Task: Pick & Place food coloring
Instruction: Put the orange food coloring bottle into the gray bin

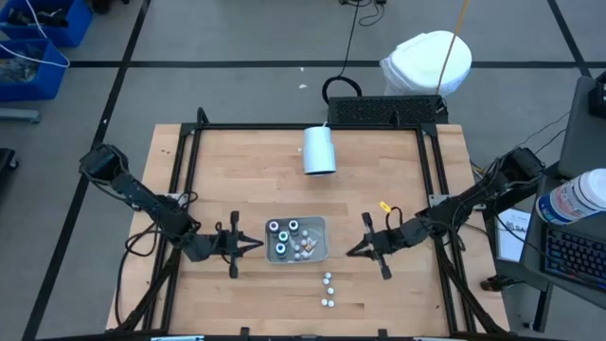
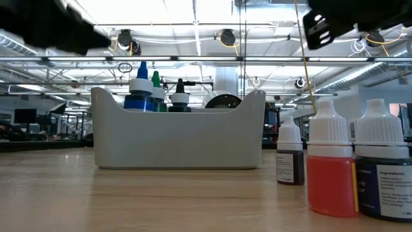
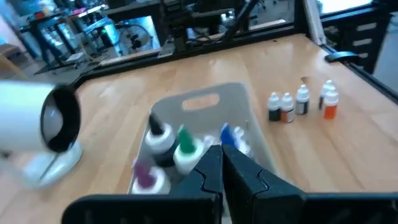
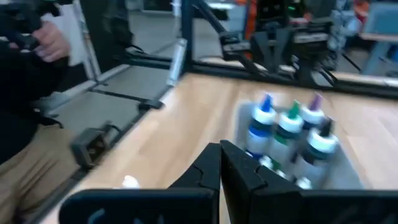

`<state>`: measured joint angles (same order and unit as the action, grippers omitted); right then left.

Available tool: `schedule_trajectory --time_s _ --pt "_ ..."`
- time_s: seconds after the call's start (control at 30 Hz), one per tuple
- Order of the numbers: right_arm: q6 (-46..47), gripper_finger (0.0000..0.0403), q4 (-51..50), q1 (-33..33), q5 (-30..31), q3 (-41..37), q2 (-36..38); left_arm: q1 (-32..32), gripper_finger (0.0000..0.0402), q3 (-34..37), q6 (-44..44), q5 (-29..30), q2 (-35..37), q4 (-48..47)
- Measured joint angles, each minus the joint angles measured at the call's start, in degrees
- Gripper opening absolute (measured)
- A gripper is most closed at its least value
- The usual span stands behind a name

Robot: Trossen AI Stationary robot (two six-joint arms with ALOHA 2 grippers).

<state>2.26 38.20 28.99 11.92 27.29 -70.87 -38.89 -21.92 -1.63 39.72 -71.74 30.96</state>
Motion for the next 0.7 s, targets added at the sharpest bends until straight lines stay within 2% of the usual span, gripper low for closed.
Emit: schedule_trajectory --time_s 0.07,0.17,0.3,0.43,0.63,0.7 --pt "-0.34 0.0001 0.59 1.43 0.6 0.0 0.02 0.0 0.001 -4.97 1.01 -1.15 -0.01 -6.67" --pt "-0.32 0.0 0.57 4.13 4.92 0.0 0.01 0.04 0.001 -16.83 1.04 -1.27 -0.9 -21.55" --pt "-0.44 0.0 -0.23 7.86 9.03 -0.02 -0.63 1.43 0.001 -33.5 1.12 -2.96 -6.42 -37.68" --pt "-2.27 0.0 -0.33 11.01 9.03 -0.02 -0.63 4.26 0.001 -49.13 1.56 -8.95 -15.24 -48.42" --pt "-6.89 0.0 -0.33 14.29 9.03 -0.02 1.12 8.91 0.001 -71.58 4.38 -19.1 -33.8 -62.48" --pt "-7.49 0.0 -1.07 14.97 9.02 -0.02 1.96 10.3 0.001 -79.19 5.0 -20.62 -39.83 -67.02"
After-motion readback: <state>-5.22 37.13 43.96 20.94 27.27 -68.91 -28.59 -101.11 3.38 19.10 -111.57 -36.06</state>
